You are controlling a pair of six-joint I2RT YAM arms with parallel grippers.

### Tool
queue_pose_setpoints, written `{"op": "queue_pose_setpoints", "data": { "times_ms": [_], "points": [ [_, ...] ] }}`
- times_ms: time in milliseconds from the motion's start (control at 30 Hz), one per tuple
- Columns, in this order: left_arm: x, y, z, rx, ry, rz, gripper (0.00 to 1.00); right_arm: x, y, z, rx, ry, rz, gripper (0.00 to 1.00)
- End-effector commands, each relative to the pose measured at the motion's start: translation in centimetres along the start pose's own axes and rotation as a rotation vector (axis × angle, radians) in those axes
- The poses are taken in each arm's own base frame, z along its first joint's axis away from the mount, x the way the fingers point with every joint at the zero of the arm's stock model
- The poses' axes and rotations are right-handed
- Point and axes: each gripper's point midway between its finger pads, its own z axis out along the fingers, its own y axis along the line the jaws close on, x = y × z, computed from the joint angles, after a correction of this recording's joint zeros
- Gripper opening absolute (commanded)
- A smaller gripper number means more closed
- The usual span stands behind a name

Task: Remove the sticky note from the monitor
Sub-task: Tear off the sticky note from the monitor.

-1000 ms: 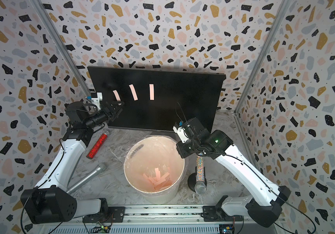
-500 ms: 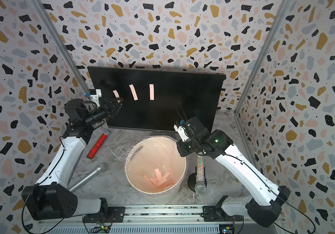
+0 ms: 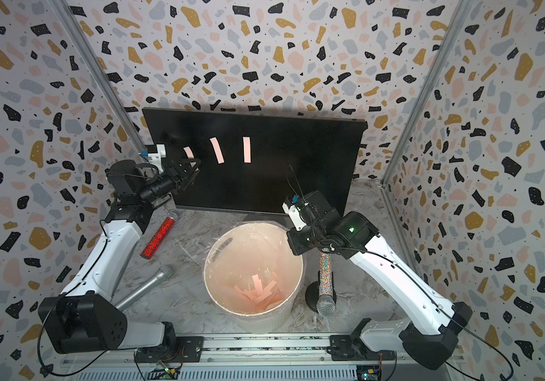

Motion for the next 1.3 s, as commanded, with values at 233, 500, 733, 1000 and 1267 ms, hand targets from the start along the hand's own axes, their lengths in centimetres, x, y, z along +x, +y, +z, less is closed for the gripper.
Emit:
{"op": "queue_pose_setpoints", "data": {
  "times_ms": [233,500,733,1000,1267],
  "points": [
    [-1.2,-3.8,-1.0,0.084,-0.030,0.081,0.41,-1.4,0.4,-0.8,-0.020,-0.058,0.030,0.04],
    [-0.7,-3.7,-1.1,0.084,-0.019,0.067,0.21,-1.4,0.5,-0.9,-0.027,-0.057,0.032,0.03],
    [-0.2,-3.7,-1.5,0.079,-0.013,0.065,0.07,-1.4,0.6,-0.8,-0.028,-0.055,0.033,0.03],
    [0.5,-3.7,-1.9,0.069,-0.001,0.075,0.00,-1.3,0.4,-0.8,-0.021,-0.056,0.037,0.03],
    [1.4,-3.3,-2.2,0.062,0.014,0.066,0.00,-1.2,0.3,-0.8,-0.017,-0.055,0.039,0.03]
  ]
}}
